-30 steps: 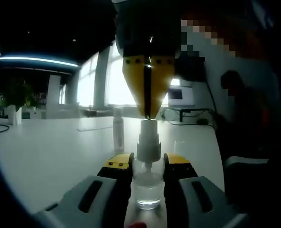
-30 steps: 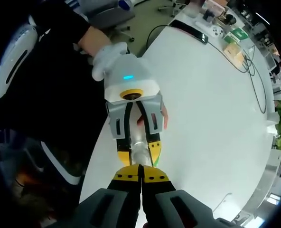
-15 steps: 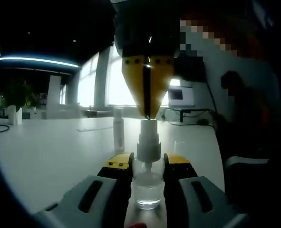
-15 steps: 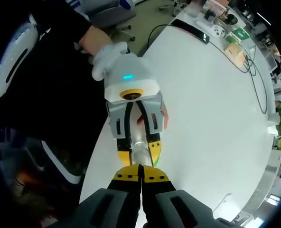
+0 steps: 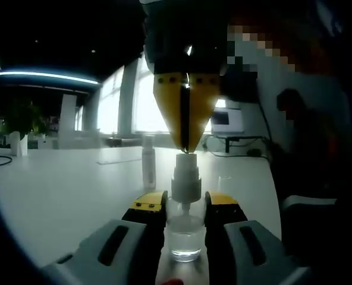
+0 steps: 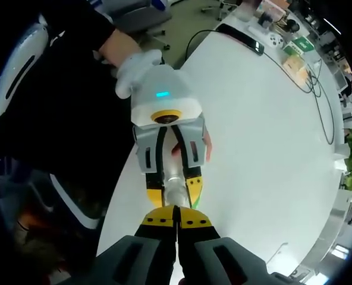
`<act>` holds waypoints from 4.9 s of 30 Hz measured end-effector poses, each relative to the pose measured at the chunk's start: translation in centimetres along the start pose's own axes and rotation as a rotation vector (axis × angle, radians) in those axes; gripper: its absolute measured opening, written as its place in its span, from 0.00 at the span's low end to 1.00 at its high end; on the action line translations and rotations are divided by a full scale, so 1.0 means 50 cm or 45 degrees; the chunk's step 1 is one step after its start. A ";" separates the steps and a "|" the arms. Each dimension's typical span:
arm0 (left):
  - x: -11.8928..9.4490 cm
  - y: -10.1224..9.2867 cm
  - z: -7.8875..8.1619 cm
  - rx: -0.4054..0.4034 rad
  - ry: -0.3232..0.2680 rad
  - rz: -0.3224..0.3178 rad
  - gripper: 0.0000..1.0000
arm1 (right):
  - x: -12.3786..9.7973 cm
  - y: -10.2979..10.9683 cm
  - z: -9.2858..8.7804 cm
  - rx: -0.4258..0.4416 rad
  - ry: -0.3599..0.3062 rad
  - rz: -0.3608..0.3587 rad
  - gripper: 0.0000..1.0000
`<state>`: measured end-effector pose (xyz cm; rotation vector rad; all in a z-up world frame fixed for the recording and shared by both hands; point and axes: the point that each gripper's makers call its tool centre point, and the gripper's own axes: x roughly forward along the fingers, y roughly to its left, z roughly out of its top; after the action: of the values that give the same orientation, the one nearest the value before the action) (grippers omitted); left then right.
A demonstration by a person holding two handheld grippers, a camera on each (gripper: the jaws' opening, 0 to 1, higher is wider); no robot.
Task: Clamp pump bottle remove cover press pump head put on cover
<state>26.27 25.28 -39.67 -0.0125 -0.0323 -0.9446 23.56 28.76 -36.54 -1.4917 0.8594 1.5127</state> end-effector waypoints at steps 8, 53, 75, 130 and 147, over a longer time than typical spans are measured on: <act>0.000 0.001 0.000 -0.001 0.000 0.000 0.16 | 0.005 0.002 0.001 0.001 0.006 -0.004 0.00; -0.001 0.001 0.001 -0.001 -0.004 0.001 0.16 | -0.008 0.000 0.000 0.026 -0.012 0.007 0.00; -0.001 0.002 0.000 -0.002 -0.003 0.002 0.16 | -0.001 0.000 -0.001 0.039 0.000 0.011 0.00; 0.000 -0.001 0.001 0.003 -0.005 0.000 0.16 | -0.007 0.000 -0.001 0.037 0.014 0.021 0.00; 0.000 0.002 0.000 0.002 -0.005 0.000 0.16 | -0.007 -0.001 -0.001 0.040 0.014 0.015 0.00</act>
<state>26.35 25.35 -39.68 -0.0126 -0.0367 -0.9447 23.61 28.72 -36.20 -1.4758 0.8964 1.4941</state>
